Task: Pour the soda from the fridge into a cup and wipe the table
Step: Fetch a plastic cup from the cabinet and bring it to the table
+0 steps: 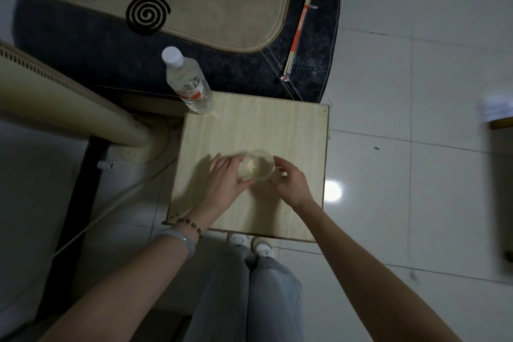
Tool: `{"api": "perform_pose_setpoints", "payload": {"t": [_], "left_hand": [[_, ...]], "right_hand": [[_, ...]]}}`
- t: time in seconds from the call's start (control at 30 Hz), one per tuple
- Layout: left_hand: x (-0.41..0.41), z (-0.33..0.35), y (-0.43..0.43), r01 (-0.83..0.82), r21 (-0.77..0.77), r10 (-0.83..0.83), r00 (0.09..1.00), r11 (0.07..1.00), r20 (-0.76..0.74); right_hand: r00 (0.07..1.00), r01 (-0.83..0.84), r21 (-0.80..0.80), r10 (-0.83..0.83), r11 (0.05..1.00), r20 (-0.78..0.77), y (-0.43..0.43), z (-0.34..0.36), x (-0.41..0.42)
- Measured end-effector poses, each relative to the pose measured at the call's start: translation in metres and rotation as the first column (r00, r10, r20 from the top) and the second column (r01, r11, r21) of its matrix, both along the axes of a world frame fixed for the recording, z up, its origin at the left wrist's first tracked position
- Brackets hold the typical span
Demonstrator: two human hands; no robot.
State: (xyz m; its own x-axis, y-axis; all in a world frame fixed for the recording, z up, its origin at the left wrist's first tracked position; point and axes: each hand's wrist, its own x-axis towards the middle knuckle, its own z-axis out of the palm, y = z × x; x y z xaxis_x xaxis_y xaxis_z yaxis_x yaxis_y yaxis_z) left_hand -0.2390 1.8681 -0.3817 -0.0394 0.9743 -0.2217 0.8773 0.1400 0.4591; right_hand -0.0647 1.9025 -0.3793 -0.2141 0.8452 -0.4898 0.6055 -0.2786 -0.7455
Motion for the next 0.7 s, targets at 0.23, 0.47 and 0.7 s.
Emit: {"api": "perform_pose_setpoints", "payload": {"t": [0.23,0.47,0.7], "left_hand": [[0.005,0.047,0.007,-0.124,-0.005,0.123,0.975,0.992,0.184],[-0.004,0.149,0.014,-0.224,-0.073,0.234,0.872,0.972,0.43],[-0.007,0.25,0.03,-0.139,0.058,0.094,0.868,0.989,0.488]], "right_hand": [[0.99,0.09,-0.01,-0.09,0.996,-0.106,0.008,0.052,-0.004],[0.968,0.127,-0.034,-0.131,0.991,-0.216,0.015,0.153,-0.004],[0.941,0.194,0.068,-0.166,0.979,-0.294,0.013,0.266,-0.001]]}}
